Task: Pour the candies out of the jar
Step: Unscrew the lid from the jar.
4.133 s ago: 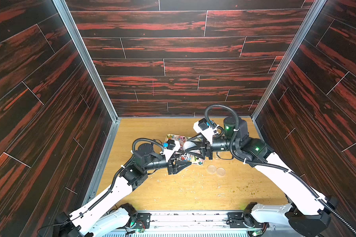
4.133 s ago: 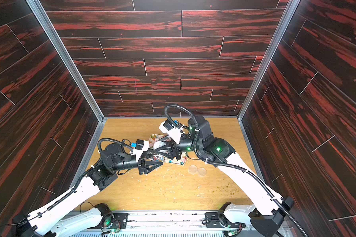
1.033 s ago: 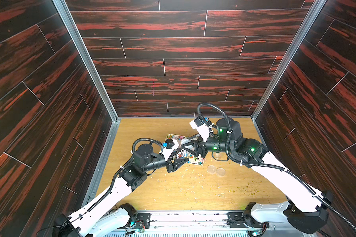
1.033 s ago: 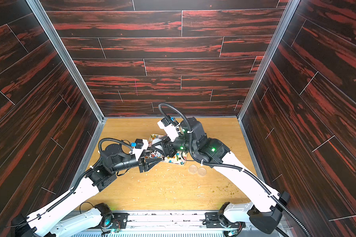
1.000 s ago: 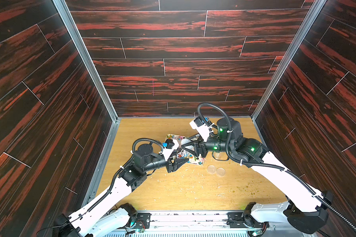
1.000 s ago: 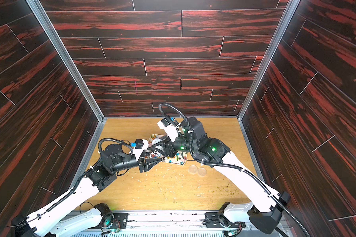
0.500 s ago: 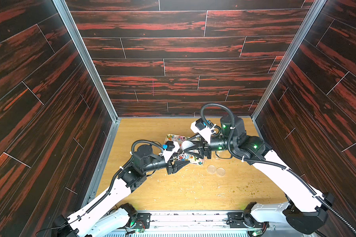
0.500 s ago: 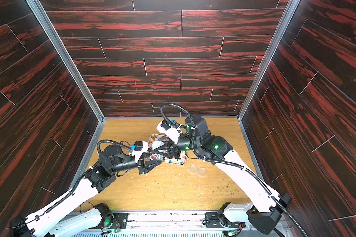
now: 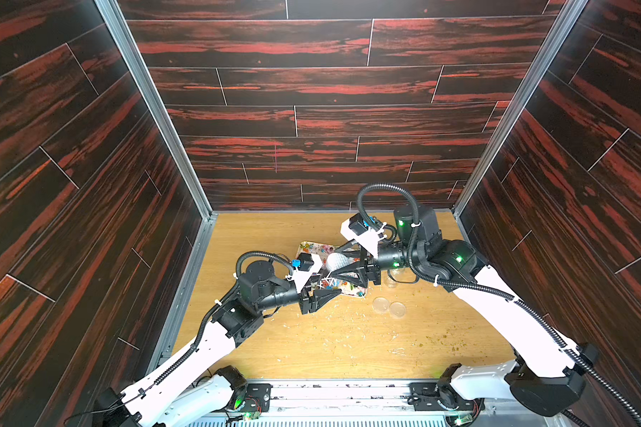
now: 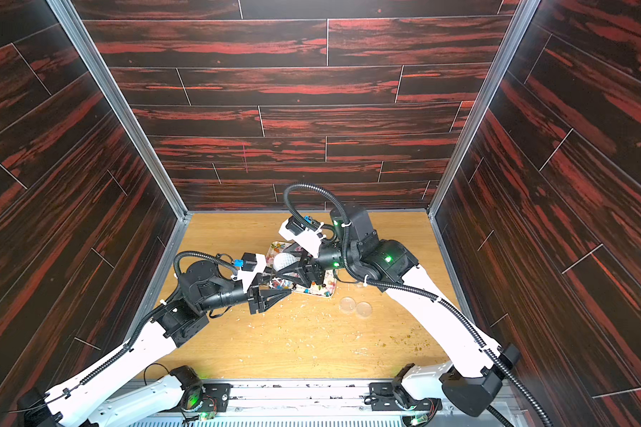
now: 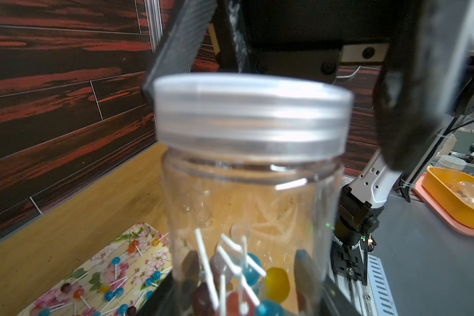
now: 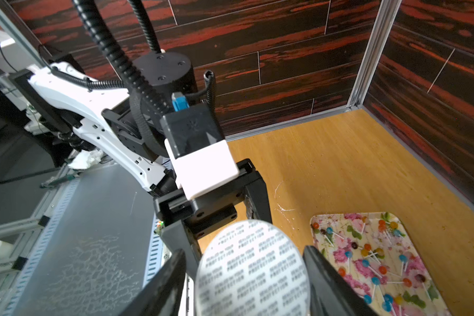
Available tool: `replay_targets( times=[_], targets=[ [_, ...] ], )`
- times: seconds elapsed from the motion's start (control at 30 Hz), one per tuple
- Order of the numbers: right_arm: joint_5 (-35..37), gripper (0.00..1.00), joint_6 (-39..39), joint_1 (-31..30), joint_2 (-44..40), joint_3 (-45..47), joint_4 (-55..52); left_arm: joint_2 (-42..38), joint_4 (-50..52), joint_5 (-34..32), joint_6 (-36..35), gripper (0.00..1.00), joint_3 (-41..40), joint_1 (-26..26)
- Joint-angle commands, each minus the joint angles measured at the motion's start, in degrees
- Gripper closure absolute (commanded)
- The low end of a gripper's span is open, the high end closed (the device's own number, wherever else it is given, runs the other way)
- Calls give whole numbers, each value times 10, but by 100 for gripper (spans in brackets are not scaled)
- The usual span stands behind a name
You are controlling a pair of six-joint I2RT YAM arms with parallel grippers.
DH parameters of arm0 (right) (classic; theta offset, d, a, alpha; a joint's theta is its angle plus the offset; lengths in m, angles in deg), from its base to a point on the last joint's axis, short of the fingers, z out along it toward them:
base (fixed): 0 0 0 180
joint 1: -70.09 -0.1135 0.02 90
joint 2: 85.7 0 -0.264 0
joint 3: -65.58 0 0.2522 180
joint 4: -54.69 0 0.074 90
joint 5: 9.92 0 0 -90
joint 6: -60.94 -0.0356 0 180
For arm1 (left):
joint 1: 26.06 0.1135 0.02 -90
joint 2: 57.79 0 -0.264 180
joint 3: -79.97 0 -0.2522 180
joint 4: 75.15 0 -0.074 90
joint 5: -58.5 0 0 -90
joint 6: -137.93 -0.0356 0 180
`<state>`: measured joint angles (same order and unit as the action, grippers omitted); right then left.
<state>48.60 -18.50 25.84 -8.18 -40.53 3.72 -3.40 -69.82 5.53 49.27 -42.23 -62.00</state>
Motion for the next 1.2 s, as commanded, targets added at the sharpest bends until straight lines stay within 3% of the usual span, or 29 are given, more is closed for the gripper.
replay_targets(
  times=[0.0, 0.23, 0.37, 0.53, 0.7, 0.9, 1.17],
  targets=[
    [-18, 24, 23, 0, 1, -10, -2, -8, -4, 2, 11, 58, 2, 4],
    [17, 16, -23, 0, -9, -12, 3, -5, -4, 2, 9, 58, 2, 4],
    [51, 1, -92, 0, -13, -19, 7, -3, -5, 2, 10, 58, 3, 4],
    [147, 1, -209, -6, -37, -4, 29, -4, -4, 1, 8, 58, 4, 3],
    [254, 2, -307, -49, -47, -8, 20, -5, 2, -2, 5, 58, 3, 4],
    [390, 12, -386, -113, -30, -26, -25, -4, 3, -2, 4, 58, 3, 3],
    [450, 19, -428, -149, -4, -44, -43, -2, 6, 0, 3, 58, 4, 4]
  ],
)
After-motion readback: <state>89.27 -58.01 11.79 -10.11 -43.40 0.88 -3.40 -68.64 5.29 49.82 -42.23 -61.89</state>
